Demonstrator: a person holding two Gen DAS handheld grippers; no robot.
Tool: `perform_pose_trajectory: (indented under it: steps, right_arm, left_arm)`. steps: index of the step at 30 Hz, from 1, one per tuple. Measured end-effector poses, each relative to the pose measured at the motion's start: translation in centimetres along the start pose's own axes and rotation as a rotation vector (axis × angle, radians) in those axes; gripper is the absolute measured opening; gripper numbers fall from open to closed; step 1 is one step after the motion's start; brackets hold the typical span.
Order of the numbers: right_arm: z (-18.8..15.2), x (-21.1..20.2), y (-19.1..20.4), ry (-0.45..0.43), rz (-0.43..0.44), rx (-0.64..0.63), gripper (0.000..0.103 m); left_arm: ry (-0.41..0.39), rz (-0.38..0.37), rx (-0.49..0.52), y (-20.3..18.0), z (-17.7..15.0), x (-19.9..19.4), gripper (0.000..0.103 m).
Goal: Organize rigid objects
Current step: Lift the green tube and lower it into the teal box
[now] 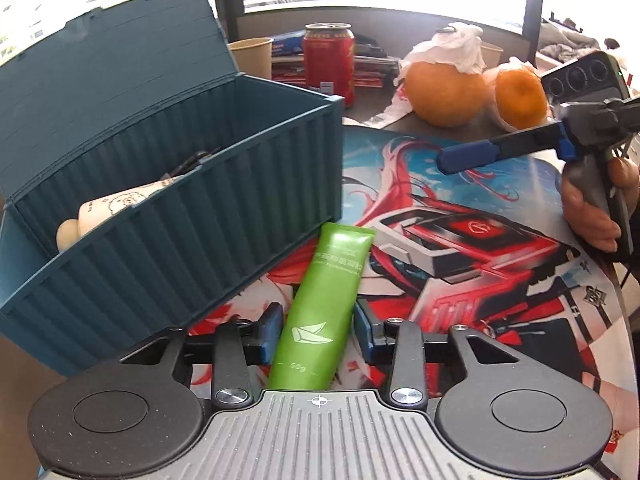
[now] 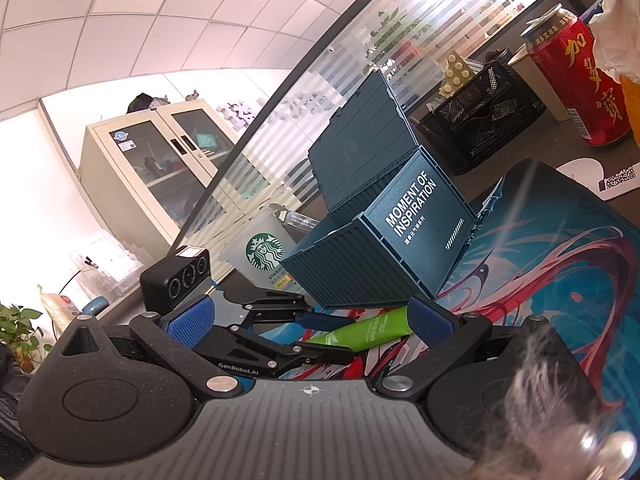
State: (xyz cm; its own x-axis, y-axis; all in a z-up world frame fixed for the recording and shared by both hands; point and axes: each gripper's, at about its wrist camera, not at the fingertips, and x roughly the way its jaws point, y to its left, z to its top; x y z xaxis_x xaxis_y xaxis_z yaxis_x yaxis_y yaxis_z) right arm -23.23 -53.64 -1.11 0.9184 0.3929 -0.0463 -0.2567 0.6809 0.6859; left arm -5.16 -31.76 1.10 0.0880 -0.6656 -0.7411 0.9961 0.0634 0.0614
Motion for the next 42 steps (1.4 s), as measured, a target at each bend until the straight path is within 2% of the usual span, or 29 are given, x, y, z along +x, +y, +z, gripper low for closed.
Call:
perform_pose_trajectory:
  steps: [4, 8, 9, 11, 17, 21, 26, 30, 36, 42]
  right_arm:
    - [0.0, -0.1, -0.2, -0.006, -0.002, 0.001, 0.103]
    - [0.0, -0.1, -0.2, -0.006, -0.001, 0.001, 0.103]
    - [0.0, -0.1, -0.1, -0.007, -0.002, 0.001, 0.103]
    - [0.0, -0.1, -0.2, -0.009, -0.002, 0.001, 0.103]
    - [0.0, -0.2, -0.2, -0.014, -0.001, 0.000, 0.103]
    - [0.0, -0.2, -0.1, -0.017, -0.002, 0.000, 0.103]
    - [0.1, -0.2, -0.1, -0.017, -0.001, 0.000, 0.103]
    - [0.1, -0.2, -0.1, -0.017, 0.002, 0.000, 0.103]
    - [0.1, -0.3, 0.0, -0.016, 0.006, 0.000, 0.103]
    - [0.0, -0.3, 0.1, -0.013, 0.010, 0.001, 0.103]
  left_arm:
    - [-0.021, 0.019, 0.039, -1.7, -0.2, -0.8, 0.029]
    - [-0.066, 0.026, 0.044, -2.1, 0.4, -2.6, 0.028]
    - [-0.079, 0.040, 0.048, -2.2, 0.5, -3.1, 0.012]
    - [-0.080, 0.050, 0.054, -2.4, 0.8, -3.6, 0.007]
    - [-0.026, 0.036, 0.051, -3.0, -0.4, -2.9, 0.007]
    - [-0.048, 0.040, 0.052, -3.3, -0.4, -3.7, 0.007]
    - [-0.100, 0.082, 0.097, -3.3, 1.3, -6.5, 0.007]
    - [-0.104, 0.148, 0.188, -2.7, 3.6, -8.3, 0.007]
    - [-0.068, 0.220, 0.299, -0.4, 7.1, -8.9, 0.007]
    - [0.001, 0.230, 0.380, 2.3, 9.1, -7.0, 0.007]
